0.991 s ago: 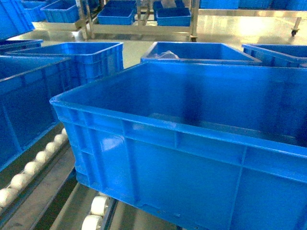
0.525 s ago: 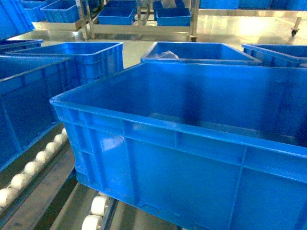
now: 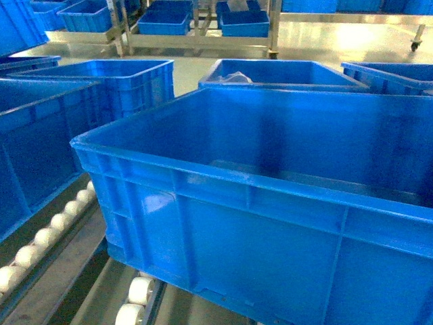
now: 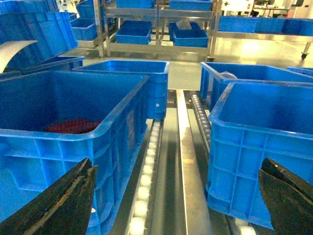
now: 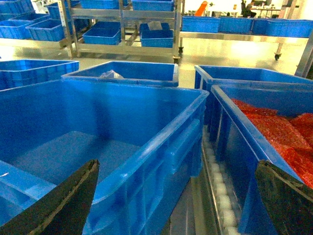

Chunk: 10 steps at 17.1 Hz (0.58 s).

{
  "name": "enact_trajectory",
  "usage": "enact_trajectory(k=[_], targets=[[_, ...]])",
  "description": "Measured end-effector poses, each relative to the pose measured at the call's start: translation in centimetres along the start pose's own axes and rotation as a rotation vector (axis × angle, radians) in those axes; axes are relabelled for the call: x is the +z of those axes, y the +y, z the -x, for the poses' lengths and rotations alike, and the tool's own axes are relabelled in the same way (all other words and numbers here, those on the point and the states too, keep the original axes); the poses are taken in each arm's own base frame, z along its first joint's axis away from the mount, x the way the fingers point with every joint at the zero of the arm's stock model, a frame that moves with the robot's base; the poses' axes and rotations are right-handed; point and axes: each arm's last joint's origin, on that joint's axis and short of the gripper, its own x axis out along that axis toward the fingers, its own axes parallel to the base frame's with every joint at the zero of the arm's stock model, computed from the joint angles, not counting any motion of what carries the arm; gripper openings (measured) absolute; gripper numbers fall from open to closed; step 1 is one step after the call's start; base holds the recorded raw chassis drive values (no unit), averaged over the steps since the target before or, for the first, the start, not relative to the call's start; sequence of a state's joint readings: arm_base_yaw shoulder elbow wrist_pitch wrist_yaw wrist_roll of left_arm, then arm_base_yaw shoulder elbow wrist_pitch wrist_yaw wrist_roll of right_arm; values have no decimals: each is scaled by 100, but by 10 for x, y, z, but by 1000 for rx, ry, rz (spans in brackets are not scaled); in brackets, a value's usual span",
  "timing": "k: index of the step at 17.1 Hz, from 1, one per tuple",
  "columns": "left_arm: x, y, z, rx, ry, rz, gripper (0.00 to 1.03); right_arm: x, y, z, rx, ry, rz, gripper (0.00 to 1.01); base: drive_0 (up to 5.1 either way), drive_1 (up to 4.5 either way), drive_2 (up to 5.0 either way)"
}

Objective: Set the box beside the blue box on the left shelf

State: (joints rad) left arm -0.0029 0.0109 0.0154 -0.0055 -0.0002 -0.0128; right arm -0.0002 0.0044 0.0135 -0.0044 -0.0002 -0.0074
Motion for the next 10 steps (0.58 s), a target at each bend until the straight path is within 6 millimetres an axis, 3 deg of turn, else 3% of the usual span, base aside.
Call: enact_trajectory(k=[10], targets=[[0, 0, 0, 0, 0, 0, 98, 0, 0, 0, 0, 0, 0, 98, 0, 0, 0]])
